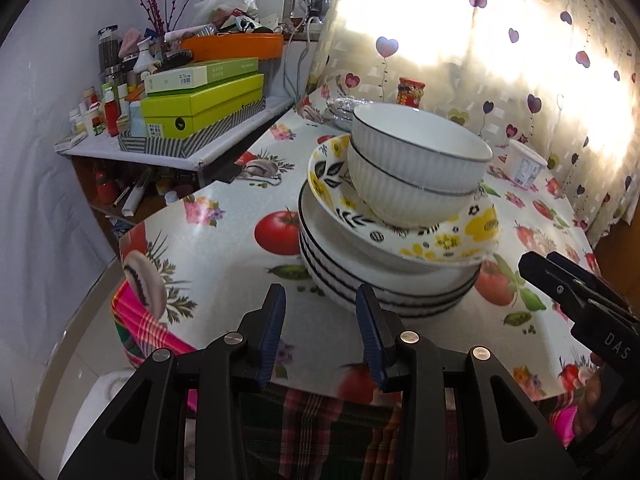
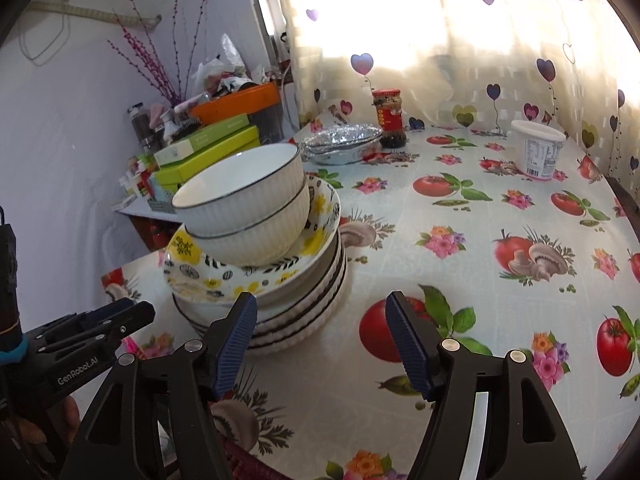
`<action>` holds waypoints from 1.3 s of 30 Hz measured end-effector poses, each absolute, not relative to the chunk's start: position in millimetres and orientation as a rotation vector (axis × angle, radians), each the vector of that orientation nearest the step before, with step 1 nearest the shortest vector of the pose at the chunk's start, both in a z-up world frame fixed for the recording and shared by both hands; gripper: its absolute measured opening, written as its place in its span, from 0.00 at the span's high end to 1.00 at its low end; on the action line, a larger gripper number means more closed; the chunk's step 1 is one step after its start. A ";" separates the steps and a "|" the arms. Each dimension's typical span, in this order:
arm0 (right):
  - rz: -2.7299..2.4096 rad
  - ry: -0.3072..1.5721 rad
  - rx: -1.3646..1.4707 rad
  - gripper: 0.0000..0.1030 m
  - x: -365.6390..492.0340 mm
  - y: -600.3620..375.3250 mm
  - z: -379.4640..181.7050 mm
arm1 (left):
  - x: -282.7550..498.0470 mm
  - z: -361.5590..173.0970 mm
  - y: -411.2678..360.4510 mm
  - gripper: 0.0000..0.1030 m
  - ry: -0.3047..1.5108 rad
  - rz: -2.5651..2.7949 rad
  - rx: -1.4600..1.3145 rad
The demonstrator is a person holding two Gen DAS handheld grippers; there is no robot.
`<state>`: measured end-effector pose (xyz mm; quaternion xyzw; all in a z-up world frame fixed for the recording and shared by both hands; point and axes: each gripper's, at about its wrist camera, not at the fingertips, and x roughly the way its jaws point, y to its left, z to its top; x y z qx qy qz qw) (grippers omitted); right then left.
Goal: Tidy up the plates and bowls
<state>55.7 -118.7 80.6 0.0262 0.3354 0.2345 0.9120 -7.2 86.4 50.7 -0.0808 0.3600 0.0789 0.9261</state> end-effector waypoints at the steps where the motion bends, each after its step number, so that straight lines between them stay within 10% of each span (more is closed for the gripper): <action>1: 0.480 0.696 0.048 0.34 53.8 -118.6 78.5 | -10.0 48.2 83.5 0.63 0.741 0.161 -0.157; 39: 0.356 0.852 -0.078 0.22 39.2 -127.8 15.6 | -9.8 -6.0 42.6 0.63 0.864 0.108 -0.079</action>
